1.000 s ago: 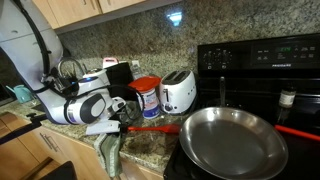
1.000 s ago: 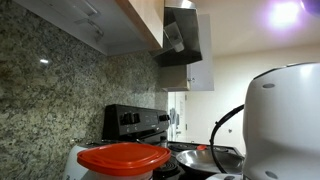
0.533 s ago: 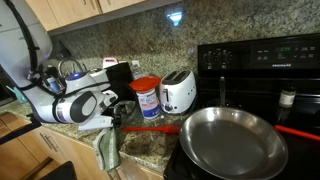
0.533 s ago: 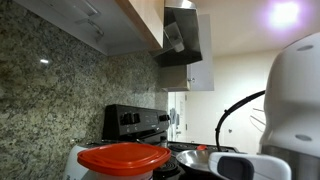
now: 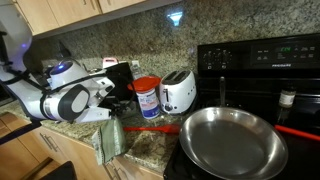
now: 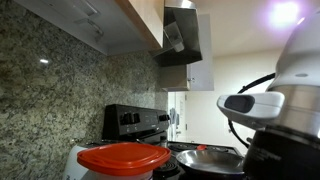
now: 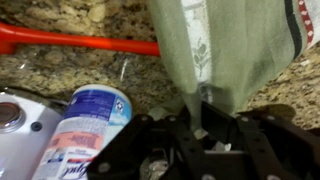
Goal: Put the green towel on the orange lid
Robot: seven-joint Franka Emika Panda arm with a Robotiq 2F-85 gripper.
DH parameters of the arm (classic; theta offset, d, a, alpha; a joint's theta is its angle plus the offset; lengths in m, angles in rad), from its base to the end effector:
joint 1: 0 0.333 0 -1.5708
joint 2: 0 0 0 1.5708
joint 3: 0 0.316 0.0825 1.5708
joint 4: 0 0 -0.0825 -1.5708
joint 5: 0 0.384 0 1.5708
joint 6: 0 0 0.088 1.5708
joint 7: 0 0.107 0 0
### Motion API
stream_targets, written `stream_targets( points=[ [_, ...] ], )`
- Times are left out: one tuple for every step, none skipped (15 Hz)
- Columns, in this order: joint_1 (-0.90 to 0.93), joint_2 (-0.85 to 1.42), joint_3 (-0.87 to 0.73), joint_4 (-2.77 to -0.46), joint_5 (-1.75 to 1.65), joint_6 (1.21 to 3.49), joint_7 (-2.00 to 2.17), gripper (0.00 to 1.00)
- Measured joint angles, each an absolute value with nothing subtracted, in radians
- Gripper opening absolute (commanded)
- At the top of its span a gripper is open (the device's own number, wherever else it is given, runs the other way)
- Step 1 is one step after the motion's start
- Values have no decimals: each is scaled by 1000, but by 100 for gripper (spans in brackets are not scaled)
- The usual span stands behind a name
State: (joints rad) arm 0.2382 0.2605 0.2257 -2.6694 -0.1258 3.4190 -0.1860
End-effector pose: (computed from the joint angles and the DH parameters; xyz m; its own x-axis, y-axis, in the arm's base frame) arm 0.3947 0.2178 0.2096 0.6279 0.6148 0.4772 0.6750 -0.7354 0.0592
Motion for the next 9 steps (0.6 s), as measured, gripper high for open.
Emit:
stream_targets(
  points=[
    [249,234,211,-2689,-102,3461,-186,3],
    [249,201,210,-2702,-84,3473,-186,3],
    [249,155,212,-2710,-69,3472,-181,3],
    [249,107,214,-2717,-56,3471,-169,3],
    [249,58,215,-2725,-46,3470,-160,3],
    [249,13,215,-2736,-38,3469,-149,3],
    [249,-28,215,-2747,-26,3469,-148,3],
    [249,-62,215,-2759,-22,3467,-147,3],
    [249,-89,215,-2773,-22,3467,-143,3]
  ],
)
